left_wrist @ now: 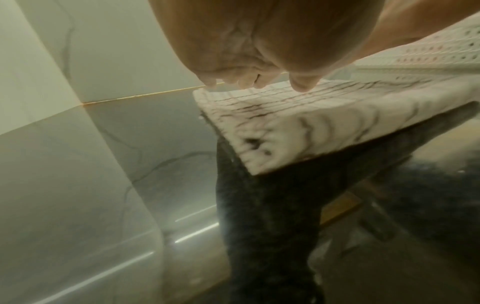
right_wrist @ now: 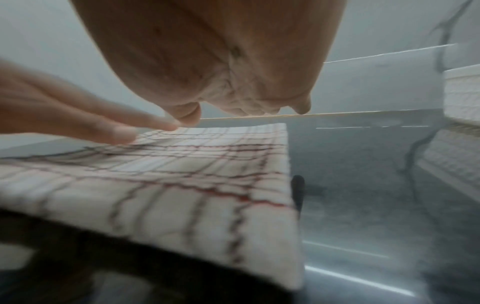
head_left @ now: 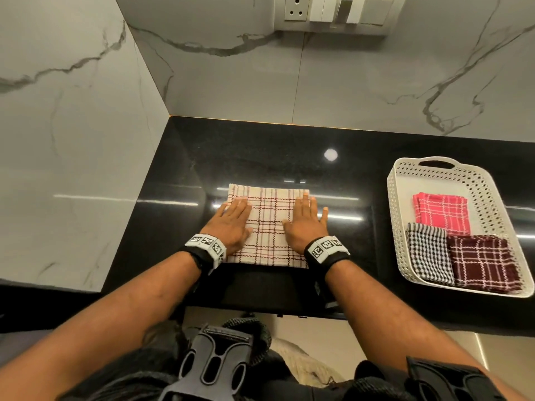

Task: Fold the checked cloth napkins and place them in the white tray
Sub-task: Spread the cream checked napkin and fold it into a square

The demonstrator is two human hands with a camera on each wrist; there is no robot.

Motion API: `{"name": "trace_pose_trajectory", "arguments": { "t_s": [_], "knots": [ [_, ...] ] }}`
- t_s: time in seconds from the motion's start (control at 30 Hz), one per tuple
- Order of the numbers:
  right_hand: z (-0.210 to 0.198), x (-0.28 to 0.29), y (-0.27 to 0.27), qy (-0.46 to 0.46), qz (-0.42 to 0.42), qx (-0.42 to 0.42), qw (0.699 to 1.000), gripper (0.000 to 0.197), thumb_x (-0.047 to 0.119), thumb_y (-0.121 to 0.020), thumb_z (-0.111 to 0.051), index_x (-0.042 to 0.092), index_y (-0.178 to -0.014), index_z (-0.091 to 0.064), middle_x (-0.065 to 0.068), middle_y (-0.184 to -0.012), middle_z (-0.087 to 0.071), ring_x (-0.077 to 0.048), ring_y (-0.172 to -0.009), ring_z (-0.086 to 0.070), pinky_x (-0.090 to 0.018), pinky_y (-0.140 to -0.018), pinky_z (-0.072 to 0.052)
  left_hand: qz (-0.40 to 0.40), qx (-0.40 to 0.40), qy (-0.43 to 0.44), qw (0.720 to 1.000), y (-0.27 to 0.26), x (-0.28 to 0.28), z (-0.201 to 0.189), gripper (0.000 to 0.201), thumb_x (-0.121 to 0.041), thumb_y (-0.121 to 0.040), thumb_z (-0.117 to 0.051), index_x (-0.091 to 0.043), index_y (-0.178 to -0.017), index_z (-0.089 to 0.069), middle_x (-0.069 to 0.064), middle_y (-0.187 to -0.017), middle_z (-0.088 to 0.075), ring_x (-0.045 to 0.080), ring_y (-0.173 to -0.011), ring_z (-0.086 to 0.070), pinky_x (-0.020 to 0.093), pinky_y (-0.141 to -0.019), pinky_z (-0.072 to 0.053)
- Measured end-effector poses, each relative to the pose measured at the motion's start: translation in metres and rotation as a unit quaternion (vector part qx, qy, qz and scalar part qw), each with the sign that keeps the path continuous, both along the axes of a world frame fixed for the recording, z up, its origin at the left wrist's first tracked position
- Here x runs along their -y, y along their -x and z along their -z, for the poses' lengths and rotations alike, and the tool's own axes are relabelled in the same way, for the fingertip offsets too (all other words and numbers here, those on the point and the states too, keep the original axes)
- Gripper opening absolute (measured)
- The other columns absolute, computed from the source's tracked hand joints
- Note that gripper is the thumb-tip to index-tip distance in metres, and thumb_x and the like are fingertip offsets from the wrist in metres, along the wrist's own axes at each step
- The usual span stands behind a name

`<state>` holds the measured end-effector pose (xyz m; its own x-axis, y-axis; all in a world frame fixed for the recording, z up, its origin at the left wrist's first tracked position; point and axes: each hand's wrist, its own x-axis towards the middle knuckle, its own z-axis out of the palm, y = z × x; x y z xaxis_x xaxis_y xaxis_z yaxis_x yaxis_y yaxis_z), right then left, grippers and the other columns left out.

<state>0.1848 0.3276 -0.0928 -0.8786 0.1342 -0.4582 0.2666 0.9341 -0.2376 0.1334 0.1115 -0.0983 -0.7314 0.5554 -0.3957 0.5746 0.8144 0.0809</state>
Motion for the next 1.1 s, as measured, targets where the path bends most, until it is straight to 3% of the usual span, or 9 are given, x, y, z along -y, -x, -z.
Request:
{"name": "trace_pose_trajectory", "arguments": {
  "t_s": [0.13,0.23,0.37,0.5,0.67,0.8,0.97,1.1],
  "knots": [
    [0.01,0.035,-0.008,0.032,-0.075,0.031,0.996,0.073,0.044,-0.102,-0.029,0.016,-0.158,0.008,-0.005,-0.164,0.021,-0.026,-0.151,0.019,-0.053,-0.12,0.012,0.043,-0.01,-0.014,0.999,-0.02,-0.028,0.001,0.066,-0.042,-0.104,-0.025,-0.014,-0.159,-0.001,0.005,-0.166,0.008,0.02,-0.153,0.009,0.041,-0.123,0.005],
    [0.025,0.024,-0.024,0.02,-0.106,0.039,0.993,0.077,0.055,-0.101,-0.025,0.02,-0.157,0.014,-0.001,-0.162,0.026,-0.024,-0.15,0.023,-0.053,-0.119,0.014,0.026,-0.008,0.009,1.0,-0.029,-0.011,0.016,0.069,-0.049,-0.103,-0.02,-0.016,-0.158,0.004,0.003,-0.166,0.012,0.018,-0.152,0.011,0.042,-0.124,0.004],
    [0.029,-0.021,-0.038,0.006,-0.086,0.034,0.996,0.089,0.072,-0.094,-0.019,0.019,-0.155,0.019,-0.001,-0.16,0.03,-0.021,-0.148,0.027,-0.055,-0.119,0.016,-0.008,-0.01,0.018,1.0,-0.03,0.029,0.027,0.072,-0.058,-0.1,-0.011,-0.019,-0.157,0.009,-0.001,-0.164,0.019,0.014,-0.15,0.017,0.043,-0.124,0.006],
    [0.022,-0.042,-0.042,-0.019,-0.036,0.04,0.998,0.089,0.069,-0.095,-0.02,0.014,-0.156,0.017,-0.006,-0.162,0.027,-0.024,-0.148,0.026,-0.054,-0.117,0.019,-0.023,0.002,0.024,0.999,-0.032,0.043,0.022,0.071,-0.056,-0.101,-0.012,-0.019,-0.157,0.013,0.0,-0.163,0.022,0.015,-0.15,0.021,0.042,-0.123,0.008],
    [0.005,0.01,-0.04,0.018,-0.034,0.013,0.999,0.08,0.052,-0.101,-0.026,0.01,-0.156,0.013,-0.01,-0.162,0.024,-0.026,-0.15,0.023,-0.053,-0.119,0.015,0.005,-0.024,-0.025,0.999,-0.047,0.003,0.01,0.067,-0.048,-0.103,-0.018,-0.015,-0.159,0.001,0.003,-0.166,0.011,0.017,-0.152,0.013,0.04,-0.123,0.009],
    [0.014,0.039,-0.043,0.049,-0.057,0.041,0.996,0.076,0.046,-0.102,-0.028,0.012,-0.156,0.014,-0.008,-0.162,0.026,-0.025,-0.15,0.023,-0.05,-0.119,0.015,0.027,-0.016,-0.014,0.999,-0.057,-0.02,0.016,0.066,-0.047,-0.104,-0.017,-0.016,-0.159,0.003,0.004,-0.166,0.013,0.018,-0.152,0.014,0.041,-0.123,0.009],
    [0.03,0.002,-0.066,0.026,-0.077,0.028,0.996,0.088,0.067,-0.096,-0.022,0.017,-0.155,0.019,-0.002,-0.16,0.031,-0.02,-0.148,0.028,-0.051,-0.118,0.019,-0.022,-0.012,-0.007,1.0,-0.066,0.015,0.029,0.071,-0.055,-0.101,-0.013,-0.019,-0.158,0.008,-0.001,-0.164,0.018,0.014,-0.151,0.017,0.043,-0.124,0.005],
    [0.031,-0.028,-0.081,0.026,-0.063,0.026,0.997,0.085,0.066,-0.097,-0.019,0.019,-0.154,0.022,0.0,-0.16,0.031,-0.016,-0.147,0.028,-0.053,-0.118,0.019,-0.044,-0.015,-0.007,0.999,-0.07,0.038,0.03,0.069,-0.055,-0.102,-0.012,-0.02,-0.157,0.012,-0.002,-0.163,0.021,0.013,-0.15,0.02,0.043,-0.124,0.005]
  ]
}}
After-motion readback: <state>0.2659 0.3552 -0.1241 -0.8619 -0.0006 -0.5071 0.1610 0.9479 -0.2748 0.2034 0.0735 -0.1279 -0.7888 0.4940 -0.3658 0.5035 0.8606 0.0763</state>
